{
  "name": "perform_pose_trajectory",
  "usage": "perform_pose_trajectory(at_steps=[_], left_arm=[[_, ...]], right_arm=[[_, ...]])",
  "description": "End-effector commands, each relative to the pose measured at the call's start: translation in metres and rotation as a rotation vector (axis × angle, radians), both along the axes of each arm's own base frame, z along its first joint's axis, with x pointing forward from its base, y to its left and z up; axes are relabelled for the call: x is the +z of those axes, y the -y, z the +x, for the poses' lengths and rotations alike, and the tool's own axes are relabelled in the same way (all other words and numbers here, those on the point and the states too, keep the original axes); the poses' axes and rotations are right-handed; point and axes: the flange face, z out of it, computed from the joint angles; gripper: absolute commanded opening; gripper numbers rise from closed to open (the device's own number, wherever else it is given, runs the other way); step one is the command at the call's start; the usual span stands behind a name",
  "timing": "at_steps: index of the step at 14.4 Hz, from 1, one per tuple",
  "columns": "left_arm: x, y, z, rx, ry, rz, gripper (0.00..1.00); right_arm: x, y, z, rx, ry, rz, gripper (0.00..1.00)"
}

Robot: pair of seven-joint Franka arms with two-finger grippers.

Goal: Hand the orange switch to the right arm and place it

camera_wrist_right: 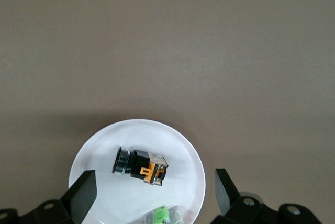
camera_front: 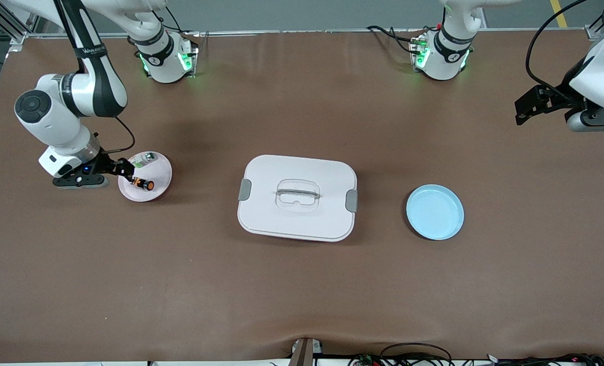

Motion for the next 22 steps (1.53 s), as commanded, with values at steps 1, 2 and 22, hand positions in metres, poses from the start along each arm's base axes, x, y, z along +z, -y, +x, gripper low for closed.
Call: perform_pose_trajectory(at_steps=[1,2,22], left_arm=[[0.006,0.000,-0.006,-0.007,0.006,0.001,1.00],[0.006,0.000,-0.006,-0.005,0.006,0.001,1.00],[0.016,0.003,-0.007,-0.018,0.025,-0.001,1.00]], right_arm=[[0.028,0.006,0.007,-0.066,0.018,-0.001,1.00],[0.040,0.007,0.013,-0.070,-0.015,-0.006,1.00],[0.277,0.004,0.063,-0.138,-0.012,0.099,1.00]])
